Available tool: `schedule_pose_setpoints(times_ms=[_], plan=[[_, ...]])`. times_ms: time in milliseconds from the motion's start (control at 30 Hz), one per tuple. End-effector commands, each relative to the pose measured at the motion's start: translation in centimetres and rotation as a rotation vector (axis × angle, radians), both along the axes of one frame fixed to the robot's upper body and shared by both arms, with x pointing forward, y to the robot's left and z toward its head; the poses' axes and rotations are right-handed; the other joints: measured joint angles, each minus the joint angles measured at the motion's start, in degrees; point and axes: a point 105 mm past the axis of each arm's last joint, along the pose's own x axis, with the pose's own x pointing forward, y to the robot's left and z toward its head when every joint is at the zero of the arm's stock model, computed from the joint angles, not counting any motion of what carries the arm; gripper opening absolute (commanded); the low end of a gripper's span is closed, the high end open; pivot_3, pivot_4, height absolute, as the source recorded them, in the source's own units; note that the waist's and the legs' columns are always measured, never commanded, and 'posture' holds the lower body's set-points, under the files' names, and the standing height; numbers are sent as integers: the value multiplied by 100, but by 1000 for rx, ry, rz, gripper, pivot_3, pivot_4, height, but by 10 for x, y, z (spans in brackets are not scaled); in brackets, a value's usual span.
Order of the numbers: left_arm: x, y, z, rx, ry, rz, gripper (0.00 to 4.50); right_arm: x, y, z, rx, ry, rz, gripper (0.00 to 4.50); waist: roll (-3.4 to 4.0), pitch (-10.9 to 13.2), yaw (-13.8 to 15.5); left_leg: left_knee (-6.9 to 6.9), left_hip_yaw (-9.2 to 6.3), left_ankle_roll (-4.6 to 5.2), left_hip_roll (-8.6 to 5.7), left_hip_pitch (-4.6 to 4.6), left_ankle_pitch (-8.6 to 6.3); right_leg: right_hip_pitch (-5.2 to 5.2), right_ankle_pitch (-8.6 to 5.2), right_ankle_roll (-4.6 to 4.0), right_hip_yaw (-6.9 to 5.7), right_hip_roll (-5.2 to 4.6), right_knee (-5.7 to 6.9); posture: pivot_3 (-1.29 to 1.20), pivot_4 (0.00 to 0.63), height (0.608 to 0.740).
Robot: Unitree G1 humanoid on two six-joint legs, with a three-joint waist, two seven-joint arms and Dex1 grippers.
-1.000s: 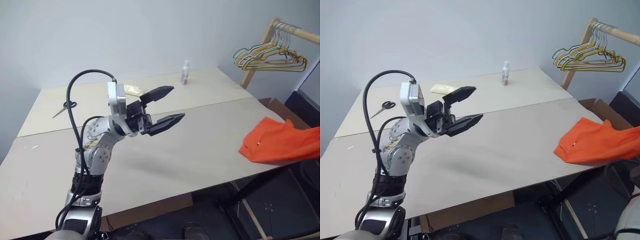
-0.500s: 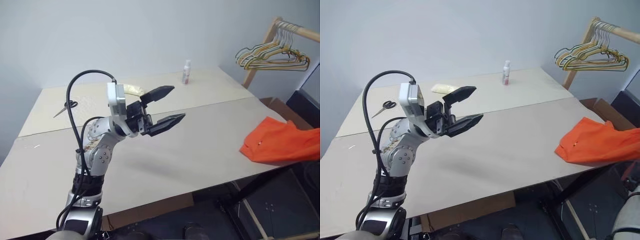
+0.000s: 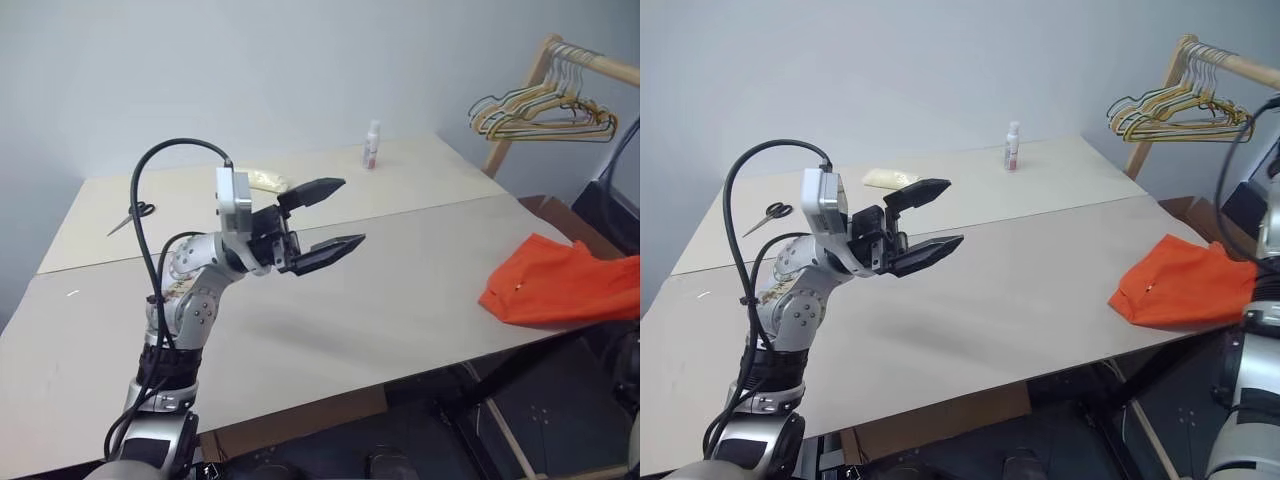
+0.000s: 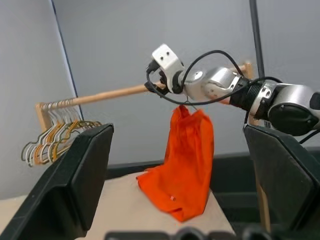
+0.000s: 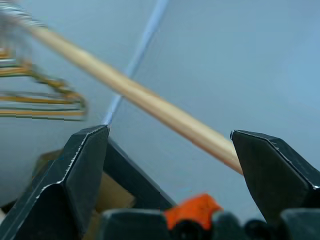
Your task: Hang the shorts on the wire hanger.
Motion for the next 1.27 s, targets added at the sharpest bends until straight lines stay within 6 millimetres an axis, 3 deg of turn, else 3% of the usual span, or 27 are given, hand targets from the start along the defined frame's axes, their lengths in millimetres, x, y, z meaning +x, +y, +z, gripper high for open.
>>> schedule_pose_setpoints(times_ms=[33,100,167,267,367,467,733,1267], plan=[[7,11,1,67,-23,80,4500,13,52,6,-63,25,258,4487,0,0,16,0,0,0,0,2,0,0,0,0,0,0,2,33,0,740],[11,18,-6,124,-5,126,4500,20,77,-9,-97,97,369,4487,0,0,29,-1,-4,-2,1,2,1,-2,0,1,-4,1,4,33,0,740],[12,33,-15,178,14,175,4500,23,114,-31,-93,180,549,4487,2,-1,35,-2,-7,-5,2,2,3,-6,1,1,-7,1,5,55,0,740],[12,54,-29,264,34,243,4500,12,160,-62,-154,317,791,4487,1,0,89,-5,-15,-12,5,2,6,-13,0,1,-15,3,8,75,0,740],[11,76,-47,354,67,328,4500,-7,187,-94,-207,461,973,4487,0,0,212,-4,-33,-16,0,-13,9,-20,0,1,-34,2,6,96,0,740],[6,89,-62,422,94,370,4500,-28,206,-113,-221,545,1139,4487,-1,1,323,-4,-44,-19,-2,-24,9,-23,0,0,-48,2,2,103,0,740],[-11,105,-82,481,160,429,4500,-64,223,-144,-234,636,1350,4487,-23,10,572,-3,-51,-33,-1,-21,16,-21,0,0,-57,1,4,179,0,740],[-20,107,-86,490,158,472,4500,-44,219,-156,-276,648,1311,4487,-74,36,902,-4,-62,-38,0,11,19,-19,-10,-24,-63,4,78,251,0,740]])
